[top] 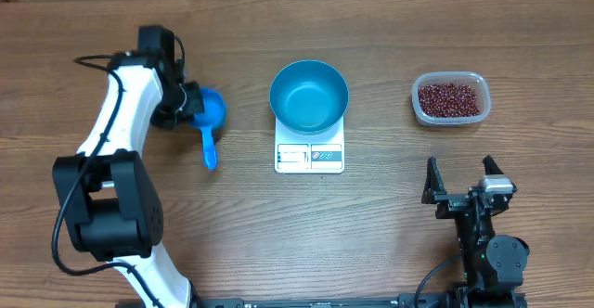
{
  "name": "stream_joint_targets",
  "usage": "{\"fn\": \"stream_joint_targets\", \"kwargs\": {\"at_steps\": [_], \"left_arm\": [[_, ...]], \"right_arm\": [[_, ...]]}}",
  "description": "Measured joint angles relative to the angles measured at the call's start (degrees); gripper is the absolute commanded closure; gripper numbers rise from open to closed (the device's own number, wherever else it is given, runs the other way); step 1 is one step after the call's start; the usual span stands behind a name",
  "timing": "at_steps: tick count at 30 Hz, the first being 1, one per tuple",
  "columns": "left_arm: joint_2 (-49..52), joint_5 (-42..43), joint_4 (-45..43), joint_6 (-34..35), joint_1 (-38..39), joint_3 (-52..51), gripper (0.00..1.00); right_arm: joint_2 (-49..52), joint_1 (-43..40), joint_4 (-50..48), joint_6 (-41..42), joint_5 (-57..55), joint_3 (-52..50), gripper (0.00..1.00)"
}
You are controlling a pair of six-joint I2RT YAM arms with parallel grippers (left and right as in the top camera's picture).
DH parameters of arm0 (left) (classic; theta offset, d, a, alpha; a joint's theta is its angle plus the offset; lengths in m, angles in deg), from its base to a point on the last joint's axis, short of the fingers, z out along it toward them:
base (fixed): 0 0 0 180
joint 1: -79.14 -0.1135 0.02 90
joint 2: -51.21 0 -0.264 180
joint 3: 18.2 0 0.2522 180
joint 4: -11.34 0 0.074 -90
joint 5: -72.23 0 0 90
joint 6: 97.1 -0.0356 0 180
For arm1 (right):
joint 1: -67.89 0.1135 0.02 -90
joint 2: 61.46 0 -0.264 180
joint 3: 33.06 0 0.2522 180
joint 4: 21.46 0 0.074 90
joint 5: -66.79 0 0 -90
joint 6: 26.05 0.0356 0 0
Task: Scoop item into bowl and weigh 150g on scale
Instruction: 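Close left gripper on the blue scoop handle and lift it, then carry the blue scoop with left gripper over the teal bowl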
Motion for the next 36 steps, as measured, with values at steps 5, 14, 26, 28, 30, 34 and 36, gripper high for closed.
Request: {"fn": "stream_joint_targets", "kwargs": {"at_steps": [5,14,26,28,30,34,36], "left_arm": [[-1.0,-0.7,8.5,15.1,0.0,7.1,0.96],[-1.2,-0.4,14.6,23.4,0.0,7.7,0.96],[-9.6,-9.2,17.7,33.7,11.2,7.7,0.96],[-13.1,-12.1,17.7,37.7,15.6,7.7,0.96],[-15.6,-13.9,17.7,41.4,19.4,7.8,0.96],[-16.9,-15.2,17.7,50.3,25.0,8.2,0.96],[-16.9,-14.6,17.7,55.1,27.1,8.2,0.96]], "right_arm": [[0.0,0.0,0.1,0.0,0.0,0.0,0.0],[0.0,0.0,0.0,0.0,0.0,0.0,0.0],[0.0,0.0,0.0,0.0,0.0,0.0,0.0],[0.0,0.0,0.0,0.0,0.0,0.0,0.0],[0.0,0.0,0.0,0.0,0.0,0.0,0.0],[0.0,0.0,0.1,0.0,0.0,0.0,0.0],[0.0,0.0,0.0,0.0,0.0,0.0,0.0]]}}
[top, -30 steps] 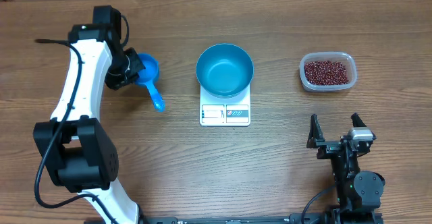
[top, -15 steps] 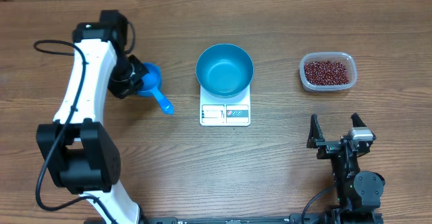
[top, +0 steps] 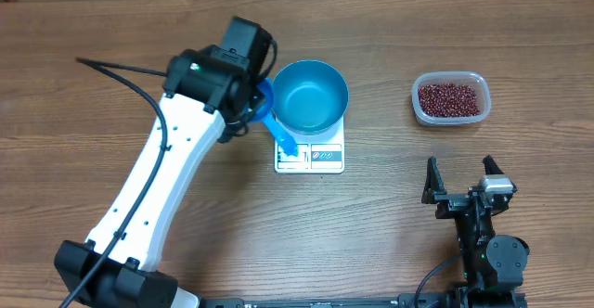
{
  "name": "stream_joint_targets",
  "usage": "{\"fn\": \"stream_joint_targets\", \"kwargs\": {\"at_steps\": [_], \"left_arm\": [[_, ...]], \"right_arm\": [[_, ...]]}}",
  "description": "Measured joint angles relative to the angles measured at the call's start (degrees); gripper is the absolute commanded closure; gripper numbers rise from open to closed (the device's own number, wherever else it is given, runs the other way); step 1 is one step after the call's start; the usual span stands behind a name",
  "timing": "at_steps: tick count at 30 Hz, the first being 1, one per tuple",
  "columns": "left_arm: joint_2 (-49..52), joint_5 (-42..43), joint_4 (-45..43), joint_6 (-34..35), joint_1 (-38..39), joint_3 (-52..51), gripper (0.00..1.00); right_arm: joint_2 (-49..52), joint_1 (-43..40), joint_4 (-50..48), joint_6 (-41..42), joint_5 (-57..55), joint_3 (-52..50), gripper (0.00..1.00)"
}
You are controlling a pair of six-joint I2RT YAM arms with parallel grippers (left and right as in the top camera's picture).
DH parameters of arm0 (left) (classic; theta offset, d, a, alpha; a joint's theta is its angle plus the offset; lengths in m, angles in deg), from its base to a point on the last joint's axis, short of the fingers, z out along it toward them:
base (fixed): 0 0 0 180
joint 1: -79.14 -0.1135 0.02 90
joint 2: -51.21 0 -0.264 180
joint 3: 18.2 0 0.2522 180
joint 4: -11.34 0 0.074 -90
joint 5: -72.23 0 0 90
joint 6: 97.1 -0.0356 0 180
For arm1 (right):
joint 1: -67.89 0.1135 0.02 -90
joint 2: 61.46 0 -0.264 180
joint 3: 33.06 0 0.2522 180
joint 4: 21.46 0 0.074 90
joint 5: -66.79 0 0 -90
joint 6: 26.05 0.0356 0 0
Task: Scoop item into bowl and weigh 150g on scale
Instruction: 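Carry the blue scoop with left gripper over the teal bowl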
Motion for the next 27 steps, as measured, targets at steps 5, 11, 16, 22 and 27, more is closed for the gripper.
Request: {"fn": "stream_joint_targets", "kwargs": {"at_steps": [5,11,16,22,27], "left_arm": [[0.0,1.4,0.0,9.0,3.1,0.0,0.96],[0.0,8.3,0.0,19.8,4.8,0.0,0.96],[0.0,13.9,0.0,25.3,4.8,0.0,0.96],[0.0,16.2,-0.3,27.5,4.8,0.0,0.96],[0.0,16.7,-3.0,28.3,4.8,0.0,0.96]], "right_arm": [[0.0,0.0,0.0,0.0,0.0,0.0,0.0],[0.0,0.0,0.0,0.0,0.0,0.0,0.0],[0.0,0.0,0.0,0.0,0.0,0.0,0.0],[0.0,0.0,0.0,0.0,0.0,0.0,0.0],[0.0,0.0,-4.8,0.0,-1.1,0.0,0.0]]}}
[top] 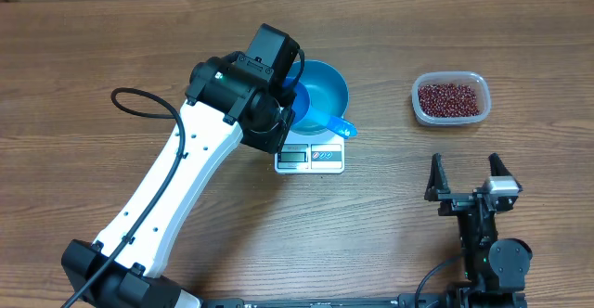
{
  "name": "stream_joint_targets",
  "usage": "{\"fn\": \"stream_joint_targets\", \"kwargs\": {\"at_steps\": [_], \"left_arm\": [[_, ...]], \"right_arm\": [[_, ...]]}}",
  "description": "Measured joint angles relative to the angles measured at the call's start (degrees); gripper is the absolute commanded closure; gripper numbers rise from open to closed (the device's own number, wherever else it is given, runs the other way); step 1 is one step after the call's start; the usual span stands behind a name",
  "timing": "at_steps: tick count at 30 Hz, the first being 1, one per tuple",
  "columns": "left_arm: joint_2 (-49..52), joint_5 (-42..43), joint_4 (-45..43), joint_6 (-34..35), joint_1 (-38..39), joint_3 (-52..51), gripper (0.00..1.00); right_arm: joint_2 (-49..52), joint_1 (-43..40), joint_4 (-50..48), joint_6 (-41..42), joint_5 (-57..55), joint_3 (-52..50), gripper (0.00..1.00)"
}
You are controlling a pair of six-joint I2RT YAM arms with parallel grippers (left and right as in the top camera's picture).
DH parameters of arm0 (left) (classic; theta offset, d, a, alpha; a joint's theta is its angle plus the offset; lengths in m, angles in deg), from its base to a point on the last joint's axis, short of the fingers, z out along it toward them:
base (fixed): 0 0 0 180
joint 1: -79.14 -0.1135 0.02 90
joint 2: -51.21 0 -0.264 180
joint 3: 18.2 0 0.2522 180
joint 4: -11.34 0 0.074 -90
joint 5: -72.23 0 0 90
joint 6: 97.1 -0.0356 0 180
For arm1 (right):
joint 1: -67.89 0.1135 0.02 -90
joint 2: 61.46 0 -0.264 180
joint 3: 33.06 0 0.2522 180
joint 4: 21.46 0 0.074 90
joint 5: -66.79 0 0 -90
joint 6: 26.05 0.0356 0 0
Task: Scoop item into bowl and weigh 150g on scale
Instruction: 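Carry the blue scoop with left gripper over the teal bowl, then move right gripper toward the scoop and grasp its cup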
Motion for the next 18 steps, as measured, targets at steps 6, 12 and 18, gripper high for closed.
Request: {"fn": "stream_joint_targets", "kwargs": {"at_steps": [6,12,18], "left_arm": [[0.0,0.2,-0.1,0.2,0.0,0.0,0.96],[0.0,0.2,1.0,0.2,0.0,0.0,0.96],[0.0,0.2,1.0,0.2,0.0,0.0,0.96]], "right_arm": [[0.0,0.0,-5.2,3.1,8.7,0.0,0.0],[0.0,0.0,-3.9,11.1,14.0,1.4,0.0],[2.8,0.0,8.0,14.7,15.0,16.3,0.0]]}}
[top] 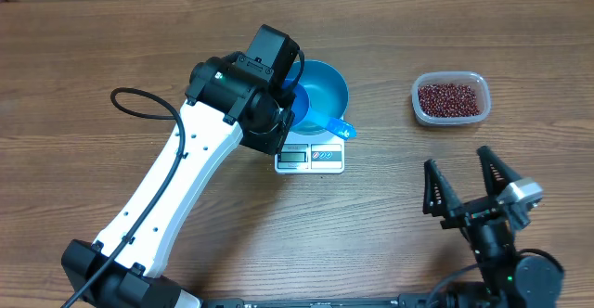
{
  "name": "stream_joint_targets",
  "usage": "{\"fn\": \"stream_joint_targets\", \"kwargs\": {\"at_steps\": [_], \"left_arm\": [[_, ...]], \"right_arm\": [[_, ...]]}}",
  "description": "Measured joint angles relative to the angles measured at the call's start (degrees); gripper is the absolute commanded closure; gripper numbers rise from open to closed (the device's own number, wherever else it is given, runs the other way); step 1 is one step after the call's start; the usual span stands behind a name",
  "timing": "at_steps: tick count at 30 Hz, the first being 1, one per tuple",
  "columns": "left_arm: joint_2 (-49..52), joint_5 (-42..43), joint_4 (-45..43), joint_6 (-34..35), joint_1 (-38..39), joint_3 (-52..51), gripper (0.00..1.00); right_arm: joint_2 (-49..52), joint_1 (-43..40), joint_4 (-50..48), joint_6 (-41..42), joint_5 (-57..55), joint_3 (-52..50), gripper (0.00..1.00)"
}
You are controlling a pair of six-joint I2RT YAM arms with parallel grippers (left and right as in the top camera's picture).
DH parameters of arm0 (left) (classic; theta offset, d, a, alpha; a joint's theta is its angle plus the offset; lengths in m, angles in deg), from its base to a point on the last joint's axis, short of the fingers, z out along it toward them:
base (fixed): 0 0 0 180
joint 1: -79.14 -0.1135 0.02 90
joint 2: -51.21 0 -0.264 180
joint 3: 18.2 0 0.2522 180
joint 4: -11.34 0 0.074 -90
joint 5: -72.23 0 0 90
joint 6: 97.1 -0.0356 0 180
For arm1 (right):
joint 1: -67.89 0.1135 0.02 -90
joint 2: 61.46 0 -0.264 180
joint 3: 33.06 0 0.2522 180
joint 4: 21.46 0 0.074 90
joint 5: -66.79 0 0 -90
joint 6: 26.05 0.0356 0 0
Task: Scoop item into bowl and weigh 150g on scale
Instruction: 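Move right gripper toward the scoop and grasp its cup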
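Note:
A blue bowl [323, 83] stands on the white scale [309, 157] at mid-table. My left arm reaches over the bowl's left rim, and its gripper [291, 104] is mostly hidden under the wrist. It is shut on a blue scoop [330, 125], whose handle pokes out to the right over the bowl's front edge and the scale. At the back right, a clear tub of red beans [450, 98] sits on the table. My right gripper [457, 161] is open near the front right, holding nothing, well short of the tub.
The left arm's white links and black cable [139, 99] stretch from the front left across the table to the bowl. Wooden tabletop [390, 30] surrounds the scale and the tub.
The right gripper looks larger and tilted, with its fingers spread wider and its base shifted toward the right. The left arm, scoop, bowl and scale are as they were.
First, my left gripper was at the scoop lying on the table left of the scale. Then it carried the scoop at the bowl's left rim, and later over the bowl's front edge, handle to the right. The right arm stayed parked until its shift now.

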Motion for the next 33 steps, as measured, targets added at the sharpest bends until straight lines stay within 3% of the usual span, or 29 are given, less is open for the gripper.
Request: {"fn": "stream_joint_targets", "kwargs": {"at_steps": [8,11,14,18,27,33], "left_arm": [[0.0,0.2,-0.4,0.0,0.0,0.0,0.96],[0.0,0.2,-0.5,0.0,0.0,0.0,0.94],[0.0,0.2,-0.9,0.0,0.0,0.0,0.86],[0.0,1.6,-1.1,0.2,0.0,0.0,0.96],[0.0,2.6,-5.7,0.4,0.0,0.0,0.96],[0.0,2.6,-7.6,5.0,0.0,0.0,0.96]], "right_arm": [[24.8,0.0,10.8,1.8,4.6,22.0,0.0],[35.5,0.0,5.3,2.1,13.4,26.4,0.0],[43.7,0.0,-3.8,4.3,26.5,26.9,0.0],[51.3,0.0,-8.6,12.2,34.6,26.9,0.0],[63.8,0.0,-14.8,37.8,35.7,26.9,0.0],[64.7,0.0,-16.9,46.3,35.2,26.9,0.0]]}}
